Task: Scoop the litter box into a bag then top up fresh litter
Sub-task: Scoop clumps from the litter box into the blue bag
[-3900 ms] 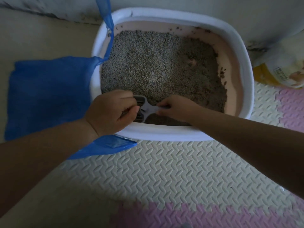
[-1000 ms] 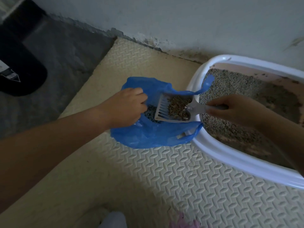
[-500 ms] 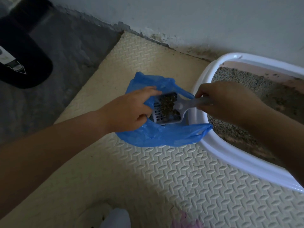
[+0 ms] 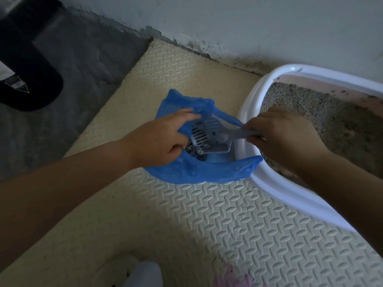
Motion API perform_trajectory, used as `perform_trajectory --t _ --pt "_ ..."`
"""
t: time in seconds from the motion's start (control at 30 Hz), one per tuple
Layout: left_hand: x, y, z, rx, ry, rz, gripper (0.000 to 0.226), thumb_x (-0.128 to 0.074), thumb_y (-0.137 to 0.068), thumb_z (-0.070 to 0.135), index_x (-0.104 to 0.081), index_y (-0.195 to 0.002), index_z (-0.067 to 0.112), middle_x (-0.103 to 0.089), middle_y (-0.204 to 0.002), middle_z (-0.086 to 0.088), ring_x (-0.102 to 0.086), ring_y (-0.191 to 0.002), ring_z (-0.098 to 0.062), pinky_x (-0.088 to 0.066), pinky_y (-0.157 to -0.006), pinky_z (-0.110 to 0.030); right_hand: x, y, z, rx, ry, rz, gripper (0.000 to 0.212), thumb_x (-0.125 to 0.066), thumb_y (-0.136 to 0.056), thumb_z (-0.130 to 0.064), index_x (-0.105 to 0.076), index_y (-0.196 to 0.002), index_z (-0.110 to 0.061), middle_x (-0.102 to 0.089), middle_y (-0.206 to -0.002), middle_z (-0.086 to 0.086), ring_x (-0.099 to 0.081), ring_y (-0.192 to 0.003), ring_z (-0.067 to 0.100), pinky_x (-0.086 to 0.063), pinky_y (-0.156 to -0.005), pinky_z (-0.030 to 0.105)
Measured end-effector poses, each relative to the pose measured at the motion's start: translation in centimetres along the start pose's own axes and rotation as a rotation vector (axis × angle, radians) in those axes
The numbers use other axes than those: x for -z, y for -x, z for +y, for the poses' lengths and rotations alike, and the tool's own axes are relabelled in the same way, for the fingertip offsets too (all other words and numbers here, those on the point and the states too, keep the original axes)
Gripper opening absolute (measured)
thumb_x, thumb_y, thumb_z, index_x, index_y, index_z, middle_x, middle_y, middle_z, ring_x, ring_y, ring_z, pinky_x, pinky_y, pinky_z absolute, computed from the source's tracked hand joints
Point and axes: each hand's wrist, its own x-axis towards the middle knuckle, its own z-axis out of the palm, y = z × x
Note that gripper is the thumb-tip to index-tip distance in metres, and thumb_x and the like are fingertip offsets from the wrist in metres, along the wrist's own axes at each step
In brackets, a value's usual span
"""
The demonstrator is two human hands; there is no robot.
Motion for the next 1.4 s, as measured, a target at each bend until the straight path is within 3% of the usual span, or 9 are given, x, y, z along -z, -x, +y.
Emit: perform_trajectory --t 0.3,0.47,0.6,0.67,0.8,0.93,1.07,1.27,1.4 --pt "-0.2 0.0 0.4 -0.017 -0.003 0.006 0.034 -0.042 -0.087 0.025 -0.064 -0.065 0.013 -0.041 -0.147 -0.010 -0.025 -0.144 -0.021 -0.042 -0.103 -0.034 -0.5 1.1 0.1 0.056 0.044 -0.048 0.016 -0.070 -0.077 -0.017 -0.072 -0.092 -0.021 -0.064 -0.074 -0.002 -0.057 -0.077 0.025 -0.044 -0.053 0.030" --pt "-0.5 -0.2 0.2 -0.011 -0.047 0.012 0.036 -0.039 -0.088 0.026 -0.067 -0.068 0.013 -0.037 -0.149 -0.008 -0.022 -0.145 -0.020 -0.036 -0.105 -0.031 0.2 2.3 1.4 -0.177 -0.149 -0.046 0.021 -0.077 -0.071 -0.015 -0.073 -0.091 -0.021 -0.064 -0.076 -0.005 -0.059 -0.077 0.026 -0.041 -0.060 0.028" --pt "-0.8 -1.1 0.4 0.001 -0.058 0.046 0.031 -0.038 -0.087 0.025 -0.063 -0.071 0.015 -0.033 -0.152 -0.005 -0.020 -0.145 -0.017 -0.035 -0.102 -0.027 1.6 4.1 2.9 -0.405 -0.427 -0.126 0.015 -0.076 -0.075 -0.022 -0.072 -0.087 -0.030 -0.067 -0.072 -0.007 -0.060 -0.064 0.010 -0.046 -0.061 0.030" --pt "-0.9 -1.8 0.7 0.006 -0.068 0.066 0.019 -0.046 -0.087 0.017 -0.061 -0.074 0.016 -0.032 -0.152 -0.004 -0.022 -0.145 -0.015 -0.030 -0.100 -0.021 2.2 5.3 4.1 -0.459 -0.503 -0.161 0.016 -0.075 -0.075 -0.021 -0.070 -0.084 -0.033 -0.067 -0.069 -0.008 -0.059 -0.062 0.005 -0.043 -0.056 0.017" --pt "-0.9 -3.8 2.2 0.031 -0.045 0.086 0.017 -0.057 -0.082 0.002 -0.064 -0.093 0.013 -0.036 -0.150 -0.006 -0.039 -0.130 -0.012 -0.017 -0.097 -0.002 3.4 8.5 6.8 -0.591 -0.598 -0.184 0.021 -0.076 -0.075 -0.018 -0.069 -0.086 -0.034 -0.069 -0.072 -0.005 -0.061 -0.061 0.008 -0.044 -0.056 0.012" --pt "-1.8 -6.7 3.9 0.017 -0.086 0.089 0.034 -0.046 -0.085 0.022 -0.059 -0.116 0.015 -0.037 -0.148 -0.005 -0.045 -0.127 -0.018 -0.035 -0.102 -0.026 4.7 12.7 9.9 -0.730 -0.584 -0.192 0.020 -0.076 -0.074 -0.026 -0.067 -0.086 -0.040 -0.071 -0.076 -0.008 -0.065 -0.065 0.009 -0.052 -0.064 0.020" --pt "-3.5 -10.6 5.8 -0.003 -0.222 0.024 0.049 -0.040 -0.088 0.039 -0.054 -0.128 0.013 -0.040 -0.145 -0.008 -0.048 -0.124 -0.025 -0.045 -0.094 -0.041 5.3 16.3 13.1 -0.789 -0.401 -0.281 0.023 -0.075 -0.076 -0.031 -0.061 -0.080 -0.048 -0.068 -0.080 -0.010 -0.063 -0.075 0.012 -0.046 -0.067 0.028" --pt "-6.3 -15.3 7.5 0.081 -0.245 -0.056 0.069 -0.028 -0.089 0.055 -0.041 -0.141 0.012 -0.031 -0.151 -0.011 -0.039 -0.131 -0.032 -0.040 -0.100 -0.048 6.3 19.2 16.8 -0.834 -0.080 -0.380 0.030 -0.078 -0.071 -0.036 -0.070 -0.100 -0.031 -0.069 -0.088 0.002 -0.062 -0.084 0.026 -0.045 -0.074 0.034" --pt "-8.2 -16.1 8.0 0.129 -0.234 -0.044 0.072 -0.027 -0.088 0.059 -0.041 -0.140 0.012 -0.030 -0.150 -0.011 -0.029 -0.137 -0.031 -0.026 -0.110 -0.051 7.0 20.0 20.4 -0.795 -0.031 -0.436 0.029 -0.074 -0.070 -0.042 -0.072 -0.098 -0.032 -0.064 -0.078 -0.005 -0.064 -0.082 0.027 -0.048 -0.076 0.034"
